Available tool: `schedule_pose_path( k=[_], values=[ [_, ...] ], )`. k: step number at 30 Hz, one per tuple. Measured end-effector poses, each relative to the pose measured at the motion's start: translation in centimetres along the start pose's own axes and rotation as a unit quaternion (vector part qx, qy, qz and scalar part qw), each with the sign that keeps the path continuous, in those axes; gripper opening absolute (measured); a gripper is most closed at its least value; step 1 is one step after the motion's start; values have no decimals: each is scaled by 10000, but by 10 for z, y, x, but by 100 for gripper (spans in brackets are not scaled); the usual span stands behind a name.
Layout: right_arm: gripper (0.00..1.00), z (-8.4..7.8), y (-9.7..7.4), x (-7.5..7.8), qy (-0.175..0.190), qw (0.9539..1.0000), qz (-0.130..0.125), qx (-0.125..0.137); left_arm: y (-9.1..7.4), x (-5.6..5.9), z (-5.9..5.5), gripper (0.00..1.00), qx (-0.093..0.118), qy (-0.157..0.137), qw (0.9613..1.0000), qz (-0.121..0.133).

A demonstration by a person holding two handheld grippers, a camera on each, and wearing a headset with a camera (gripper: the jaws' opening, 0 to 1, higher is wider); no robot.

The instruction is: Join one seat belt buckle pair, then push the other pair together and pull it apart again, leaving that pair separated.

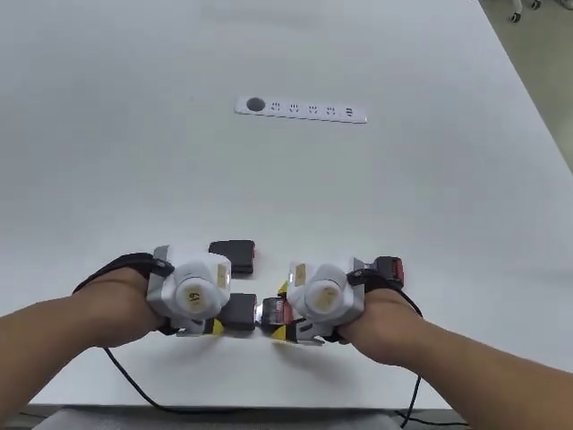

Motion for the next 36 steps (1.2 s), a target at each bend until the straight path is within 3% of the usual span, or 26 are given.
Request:
schedule_pose_path(
  k=[1,5,9,14,19,24,27,33,36],
  values=[
    [37,2,-5,1,-9,10000,-30,39,-5,-1,5,35,129,76,9999,41],
    [38,10,-16,10,34,9996,-180,198,-18,-7,12,35,305,3,9994,165],
    [39,8,-21,19,76,9992,-314,224,-16,-20,9,35,301,20,9992,253],
    [38,-7,-26,28,69,9991,-383,158,-17,-37,5,36,304,-84,9989,353],
    [36,-41,-42,51,184,9985,-506,-53,-18,-61,3,37,213,-71,9988,426],
    [37,-79,-64,75,300,9968,-659,-326,-15,-76,7,38,215,-15,9991,361],
    [37,-106,-79,87,343,9956,-716,-497,-12,-83,4,39,-10,91,9993,364],
    [37,-142,-99,97,516,9938,-696,-694,-4,-83,2,39,-31,48,9998,184],
    [37,-152,-101,98,510,9938,-625,-766,-1,-83,-3,38,-107,98,9998,140]
  ],
)
Point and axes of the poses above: the centre of the closed fingertips' face, and the gripper's own axes: y roughly forward along the fingers, x roughly to its right, z roughly out of its top, the point moved 6 cm from there along -y, roughly backward along the fingers, and after that the axes turned 3 degrees about -z, right-handed, at the moved point
